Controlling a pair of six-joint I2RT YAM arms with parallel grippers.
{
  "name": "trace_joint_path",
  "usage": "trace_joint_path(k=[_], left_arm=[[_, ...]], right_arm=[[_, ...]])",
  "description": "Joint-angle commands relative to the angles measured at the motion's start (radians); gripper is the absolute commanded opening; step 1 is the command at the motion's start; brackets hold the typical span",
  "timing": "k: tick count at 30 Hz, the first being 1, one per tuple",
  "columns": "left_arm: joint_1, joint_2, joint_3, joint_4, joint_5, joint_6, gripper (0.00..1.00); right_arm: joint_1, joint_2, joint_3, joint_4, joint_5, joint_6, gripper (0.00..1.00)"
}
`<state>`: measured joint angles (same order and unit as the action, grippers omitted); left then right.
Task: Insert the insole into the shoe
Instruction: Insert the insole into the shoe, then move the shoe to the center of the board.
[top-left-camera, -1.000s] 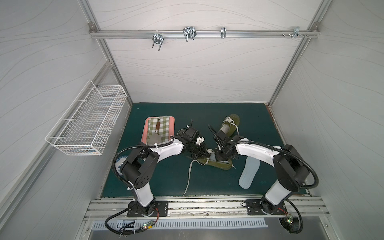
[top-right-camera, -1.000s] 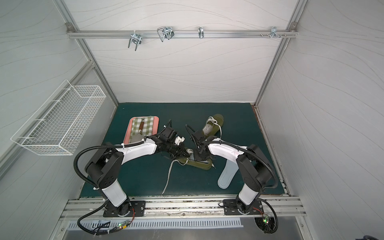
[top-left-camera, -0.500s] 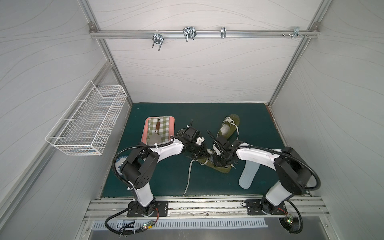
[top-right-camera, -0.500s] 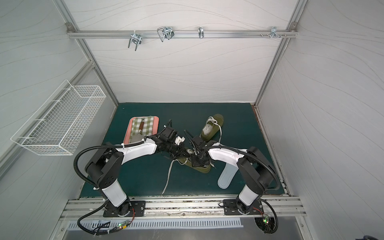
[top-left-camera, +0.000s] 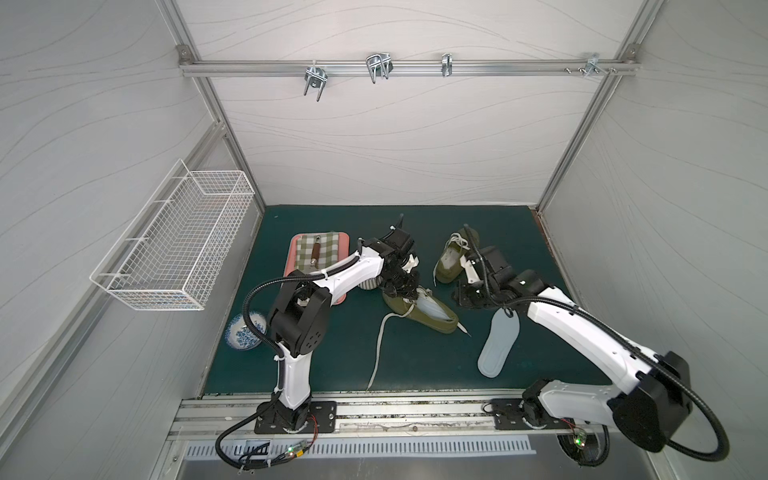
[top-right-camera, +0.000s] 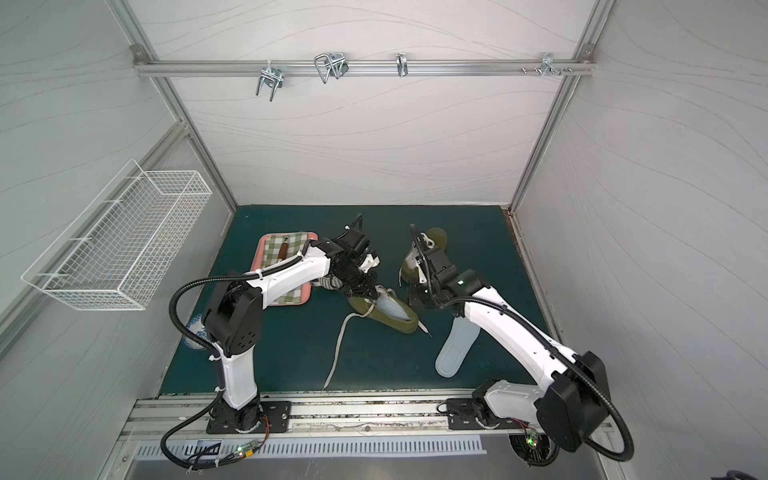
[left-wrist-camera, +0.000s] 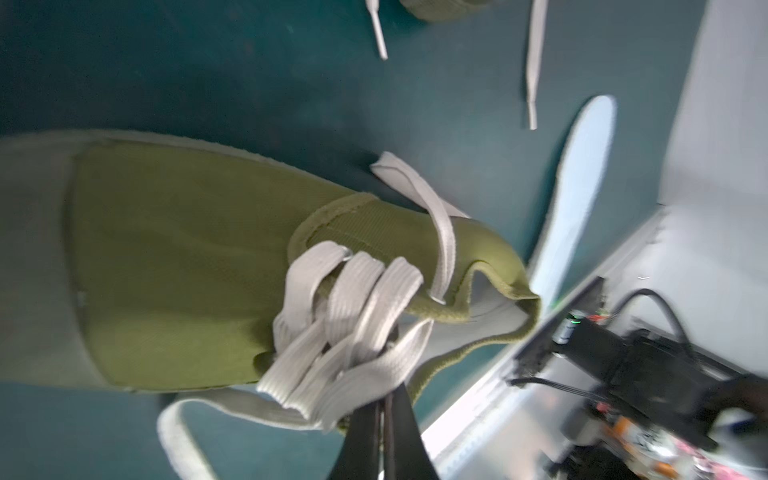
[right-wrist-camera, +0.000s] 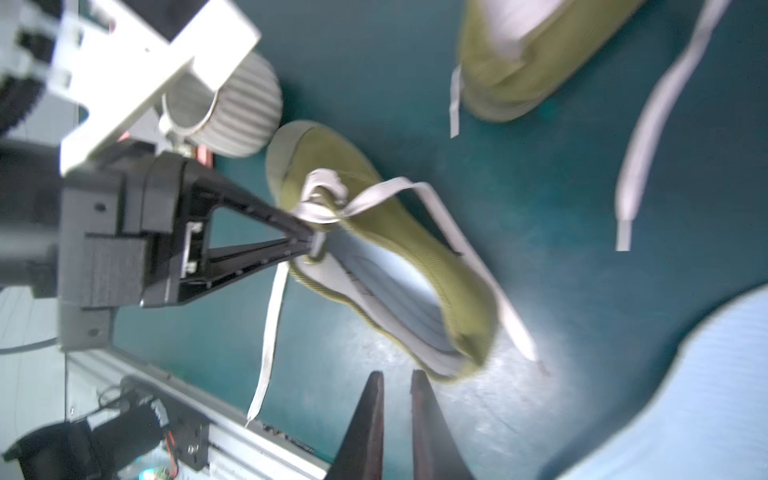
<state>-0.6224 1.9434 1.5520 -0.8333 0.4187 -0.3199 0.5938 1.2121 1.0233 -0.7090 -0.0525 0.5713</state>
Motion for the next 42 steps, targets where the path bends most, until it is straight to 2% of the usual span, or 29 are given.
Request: trace_joint_path(k=[1, 6, 13, 19, 22, 26, 32, 38, 42], left_arm=[[0.003, 0.035, 0.099, -0.171, -0.161, 0.239, 0.00], [0.006, 0.091, 0.199, -0.230, -0.172, 0.402, 0.00], [0.007, 0.050, 0.187, -0.177, -0.162, 0.553, 0.00], [0.007, 0.053, 0.244, -0.189, -0.130, 0.695, 0.00], [0.007, 0.068, 0.274, -0.194, -0.152, 0.759, 0.00], [0.015, 0.087, 0.346, -0.217, -0.138, 0.793, 0.00], [0.019, 0.092, 0.372, -0.206, -0.079, 0.787, 0.00], [0.036, 0.132, 0.393, -0.209, -0.214, 0.873, 0.00], [0.075, 0.156, 0.429, -0.201, -0.215, 0.938, 0.00]], right_arm=[[-0.068, -0.029, -0.014, -0.097, -0.005, -0.039, 0.18], [-0.107, -0.048, -0.023, -0.101, -0.019, -0.060, 0.20], [-0.111, -0.060, -0.043, -0.088, -0.023, -0.054, 0.21], [-0.125, -0.059, -0.052, -0.073, -0.029, -0.054, 0.21], [-0.134, -0.059, -0.050, -0.071, -0.037, -0.055, 0.21], [-0.144, -0.073, -0.052, -0.080, -0.038, -0.061, 0.22], [-0.170, -0.085, -0.060, -0.085, -0.050, -0.068, 0.22], [-0.178, -0.078, -0.055, -0.090, -0.057, -0.080, 0.23], [-0.180, -0.074, -0.062, -0.089, -0.061, -0.083, 0.23]])
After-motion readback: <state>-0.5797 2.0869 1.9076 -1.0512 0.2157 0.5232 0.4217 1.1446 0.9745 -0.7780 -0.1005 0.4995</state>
